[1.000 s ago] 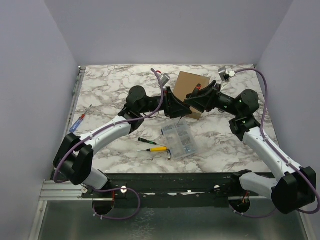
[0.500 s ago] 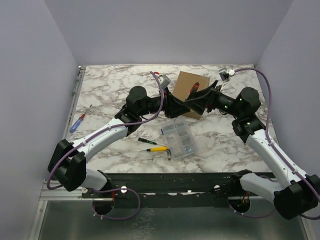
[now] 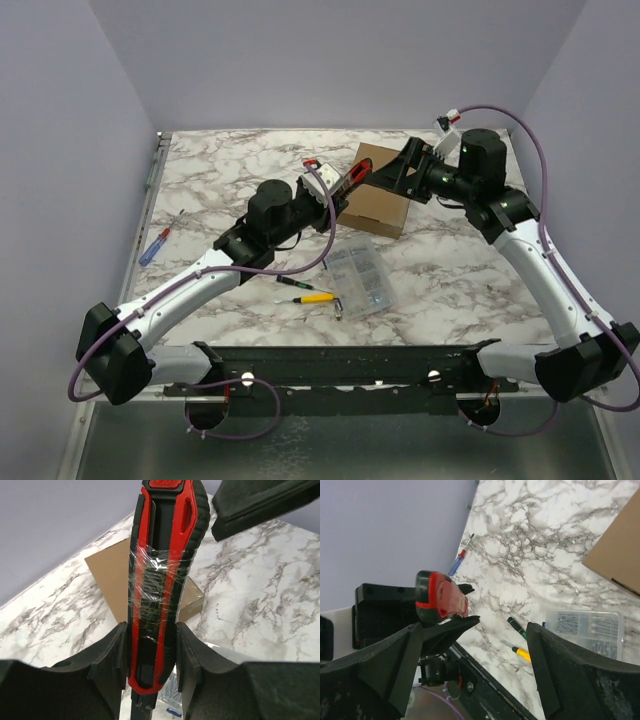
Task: Unpack the express box
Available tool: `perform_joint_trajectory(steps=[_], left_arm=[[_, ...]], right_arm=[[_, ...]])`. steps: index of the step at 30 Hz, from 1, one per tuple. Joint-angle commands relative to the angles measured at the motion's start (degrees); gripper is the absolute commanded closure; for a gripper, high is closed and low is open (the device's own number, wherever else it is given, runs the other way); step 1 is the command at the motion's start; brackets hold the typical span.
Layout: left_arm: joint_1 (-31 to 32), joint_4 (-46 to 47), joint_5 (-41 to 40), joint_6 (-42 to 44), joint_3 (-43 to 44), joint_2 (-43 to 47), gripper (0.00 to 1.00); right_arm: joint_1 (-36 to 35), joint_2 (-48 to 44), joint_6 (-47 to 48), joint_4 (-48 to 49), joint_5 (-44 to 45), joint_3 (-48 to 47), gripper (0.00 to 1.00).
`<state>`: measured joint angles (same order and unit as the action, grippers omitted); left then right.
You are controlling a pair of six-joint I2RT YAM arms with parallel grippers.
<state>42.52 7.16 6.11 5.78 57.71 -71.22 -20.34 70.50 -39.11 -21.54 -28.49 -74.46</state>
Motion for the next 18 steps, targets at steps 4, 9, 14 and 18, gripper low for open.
perform_joint_trajectory(steps=[4,9,14,18], left_arm=[[1.1,1.5,-3.4,3.1,-1.1,0.0,1.00],[1.3,1.6,-2.8,2.2,-0.9,-1.4,1.00],[1.6,1.7,-1.9,0.8,-0.4,-2.4,1.00],[1.8,2.2,-1.1,0.6,-0.4,-2.9,1.00]], right_arm=[[-3.4,3.4,-7.9,1.4,5.7,-1.0,0.10],[-8.3,3.9,-10.3,5.2,13.1,0.5,0.10],[-11.8,5.7,-12.2,6.1,21.5,0.8,0.16],[-13.3,9.3,-13.0,4.3,27.7,-0.9,0.24]])
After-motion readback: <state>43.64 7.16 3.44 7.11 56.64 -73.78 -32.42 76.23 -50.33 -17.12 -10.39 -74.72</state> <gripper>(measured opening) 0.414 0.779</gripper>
